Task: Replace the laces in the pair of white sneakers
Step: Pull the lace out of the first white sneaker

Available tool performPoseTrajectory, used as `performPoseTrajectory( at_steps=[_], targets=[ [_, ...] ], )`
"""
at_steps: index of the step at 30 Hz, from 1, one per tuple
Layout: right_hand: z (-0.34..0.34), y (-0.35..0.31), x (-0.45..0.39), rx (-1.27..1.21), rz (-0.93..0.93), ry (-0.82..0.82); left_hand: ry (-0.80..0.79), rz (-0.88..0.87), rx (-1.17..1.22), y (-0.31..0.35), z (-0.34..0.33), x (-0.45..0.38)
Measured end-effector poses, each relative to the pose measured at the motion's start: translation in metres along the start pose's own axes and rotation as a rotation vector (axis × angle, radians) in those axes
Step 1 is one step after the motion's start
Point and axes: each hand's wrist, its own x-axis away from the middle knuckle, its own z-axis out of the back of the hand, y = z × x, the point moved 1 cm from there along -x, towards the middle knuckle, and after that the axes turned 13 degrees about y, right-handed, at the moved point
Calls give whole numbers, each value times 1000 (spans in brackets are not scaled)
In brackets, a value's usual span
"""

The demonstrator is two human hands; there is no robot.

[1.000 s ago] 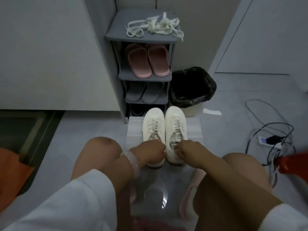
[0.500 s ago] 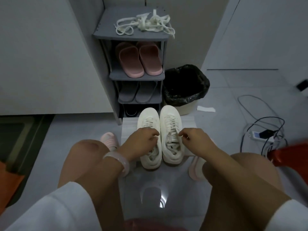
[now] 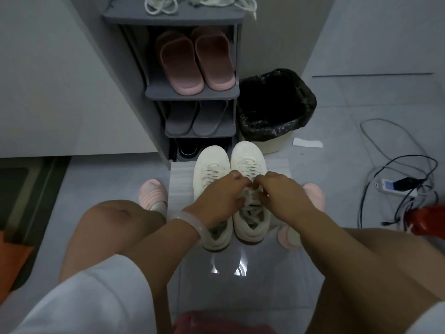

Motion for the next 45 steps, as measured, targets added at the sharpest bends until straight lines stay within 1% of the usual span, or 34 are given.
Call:
performPoseTrajectory(
  at_steps=[3, 6, 10, 12, 15, 18, 22, 26, 29, 31, 33, 34, 36, 37, 38, 39, 40, 41, 42, 43, 44, 45],
  targets=[
    [-6, 0, 4, 108, 34, -51, 33, -10, -75, 2, -6, -1],
    [-17, -6, 8, 207, 44, -85, 55, -14, -99, 0, -7, -3],
    [-20, -7, 9, 222, 19, -51, 40, -10, -122, -3, -6, -5],
    [-20, -8, 10, 194, 19, -23, 65, 13, -100, -5, -4, -5],
    [-21, -9, 12, 114, 28, 18, 111, 112, 9, -8, 2, -8],
    [-21, -8, 13, 71, 34, 18, 122, 154, 99, -10, 7, -8],
    [-20, -3, 15, -28, -53, 22, 125, 128, 167, -9, 5, -7],
    [-21, -1, 17, -37, -25, 58, 132, 67, 104, -11, -1, -8],
    [-22, 1, 16, -221, -161, 101, 174, 46, 122, -8, -6, -10],
    [-25, 1, 12, -256, -240, 90, 166, 99, 172, -6, -7, -13],
    [-31, 3, 10, -201, -268, 44, 115, 204, 263, -4, -9, -17],
    [-34, 5, 9, -175, -286, 32, 82, 299, 396, -2, -7, -19],
    [-37, 9, 8, -156, -329, 21, 24, 430, 675, 3, -1, -23],
    [-38, 11, 9, -148, -350, 17, -1, 425, 694, 4, 4, -24],
    [-38, 12, 9, -137, -363, 15, -36, 370, 565, 2, 11, -27],
    [-38, 14, 10, -113, -365, 14, -72, 260, 294, -3, 18, -30],
    [-39, 15, 10, -76, -356, 14, -63, 169, 23, -7, 24, -34],
    [-39, 17, 10, -35, -346, 12, 9, 130, -186, -13, 29, -37],
    [-39, 19, 11, -12, -343, 13, 124, 148, -298, -19, 34, -37],
    [-38, 20, 12, -12, -343, 13, 288, 223, -264, -24, 39, -38],
    [-38, 21, 12, -31, -345, 10, 440, 304, -132, -26, 42, -37],
    [-37, 22, 13, -56, -349, 1, 522, 379, 48, -26, 43, -35]
  ],
)
